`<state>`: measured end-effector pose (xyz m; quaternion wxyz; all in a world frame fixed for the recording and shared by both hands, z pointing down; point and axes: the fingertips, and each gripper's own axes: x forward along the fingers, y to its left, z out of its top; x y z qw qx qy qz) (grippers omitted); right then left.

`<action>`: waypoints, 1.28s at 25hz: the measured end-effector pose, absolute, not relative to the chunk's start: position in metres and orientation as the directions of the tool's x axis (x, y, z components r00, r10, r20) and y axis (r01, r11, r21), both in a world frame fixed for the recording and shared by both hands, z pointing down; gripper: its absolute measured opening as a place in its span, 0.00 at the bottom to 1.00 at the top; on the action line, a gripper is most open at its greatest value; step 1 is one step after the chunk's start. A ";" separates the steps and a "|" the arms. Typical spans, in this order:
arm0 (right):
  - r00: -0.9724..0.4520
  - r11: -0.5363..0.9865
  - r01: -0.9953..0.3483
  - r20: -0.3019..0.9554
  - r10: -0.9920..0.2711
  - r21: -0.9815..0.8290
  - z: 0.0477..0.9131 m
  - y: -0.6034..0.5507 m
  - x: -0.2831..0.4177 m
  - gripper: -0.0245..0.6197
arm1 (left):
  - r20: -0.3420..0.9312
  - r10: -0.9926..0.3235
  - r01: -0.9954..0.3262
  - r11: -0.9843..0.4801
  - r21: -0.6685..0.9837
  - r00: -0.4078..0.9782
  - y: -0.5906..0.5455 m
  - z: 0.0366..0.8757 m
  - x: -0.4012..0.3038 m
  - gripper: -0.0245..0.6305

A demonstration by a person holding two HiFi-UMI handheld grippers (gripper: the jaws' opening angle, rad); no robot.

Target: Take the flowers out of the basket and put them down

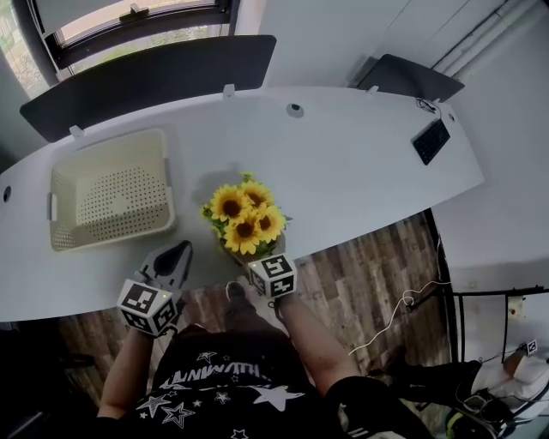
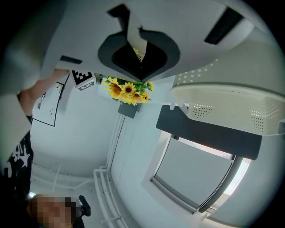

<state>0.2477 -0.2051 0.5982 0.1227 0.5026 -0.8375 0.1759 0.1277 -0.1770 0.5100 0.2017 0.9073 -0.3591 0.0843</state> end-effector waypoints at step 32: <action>-0.032 0.022 -0.995 0.099 -0.995 -0.097 0.465 0.013 0.255 0.04 | 0.132 -0.569 -0.582 -0.768 0.266 0.812 -0.009 0.447 0.025 0.05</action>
